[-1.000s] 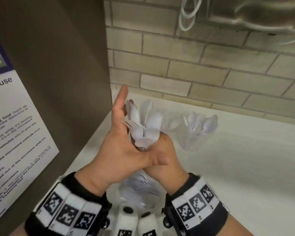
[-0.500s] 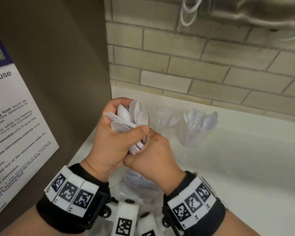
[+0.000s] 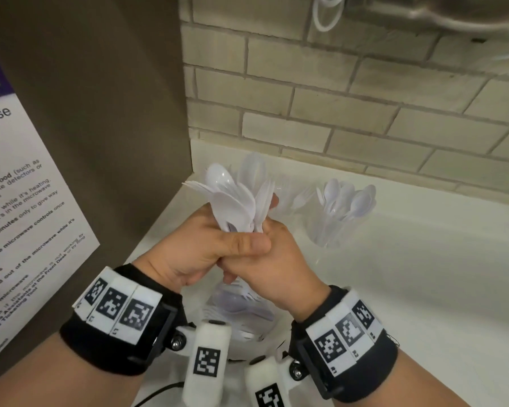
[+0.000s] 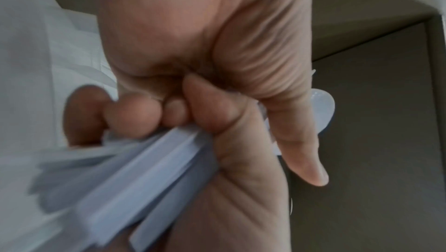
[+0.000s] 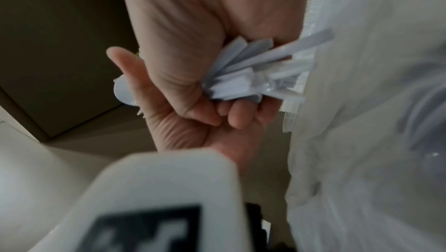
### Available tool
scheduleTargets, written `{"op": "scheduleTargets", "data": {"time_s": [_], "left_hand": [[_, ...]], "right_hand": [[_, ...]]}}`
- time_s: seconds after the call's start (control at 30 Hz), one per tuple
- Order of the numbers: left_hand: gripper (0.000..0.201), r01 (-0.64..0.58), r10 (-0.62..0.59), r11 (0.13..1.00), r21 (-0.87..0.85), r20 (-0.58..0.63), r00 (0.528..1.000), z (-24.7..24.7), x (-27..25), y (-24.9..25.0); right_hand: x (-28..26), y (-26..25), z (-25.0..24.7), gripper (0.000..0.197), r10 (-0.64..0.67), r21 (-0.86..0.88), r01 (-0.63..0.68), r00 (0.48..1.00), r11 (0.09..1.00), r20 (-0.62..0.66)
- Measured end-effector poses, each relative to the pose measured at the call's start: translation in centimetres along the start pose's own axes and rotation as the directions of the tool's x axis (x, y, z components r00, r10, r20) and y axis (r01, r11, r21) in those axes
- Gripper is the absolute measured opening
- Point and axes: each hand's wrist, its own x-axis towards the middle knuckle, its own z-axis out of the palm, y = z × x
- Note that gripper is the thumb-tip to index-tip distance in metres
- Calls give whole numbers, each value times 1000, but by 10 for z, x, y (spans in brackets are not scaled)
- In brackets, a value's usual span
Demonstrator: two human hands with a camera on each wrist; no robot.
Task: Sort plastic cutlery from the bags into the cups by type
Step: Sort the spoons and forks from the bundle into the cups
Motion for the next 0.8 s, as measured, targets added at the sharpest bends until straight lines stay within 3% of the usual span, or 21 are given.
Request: {"op": "scheduleTargets", "data": {"time_s": [0.13, 0.23, 0.33, 0.43, 0.53, 0.63, 0.7, 0.8], "left_hand": [[51, 23, -23, 1000, -8, -7, 1000, 3, 0, 3], [61, 48, -45, 997, 65, -56, 997, 10, 0, 1], [57, 44, -38, 994, 99, -60, 997, 12, -1, 2], [48, 47, -45, 999, 17, -102, 994, 12, 0, 3], [33, 65, -68, 997, -30, -122, 990, 13, 0, 2], [21, 71, -93, 984, -160, -130, 987, 14, 0, -4], [19, 75, -109, 973, -218, -147, 983, 15, 0, -5], [16, 76, -98, 988, -136, -169, 981, 20, 0, -2]], "right_hand": [[3, 4, -4, 21, 10, -68, -6, 998, 998, 57], [2, 3, -5, 27, 7, 63, -16, 990, 998, 141], [-1, 5, -7, 31, -17, 200, -27, 976, 979, 217], [-5, 12, -10, 33, 25, 307, -124, 951, 943, 309], [-10, 16, -10, 22, 148, 344, -275, 924, 898, 353], [-11, 13, -5, 12, 230, 164, -264, 952, 951, 200], [-9, 13, -2, 19, 149, -52, -149, 989, 988, 7], [-8, 11, 5, 23, -50, -273, 10, 989, 962, -142]]}}
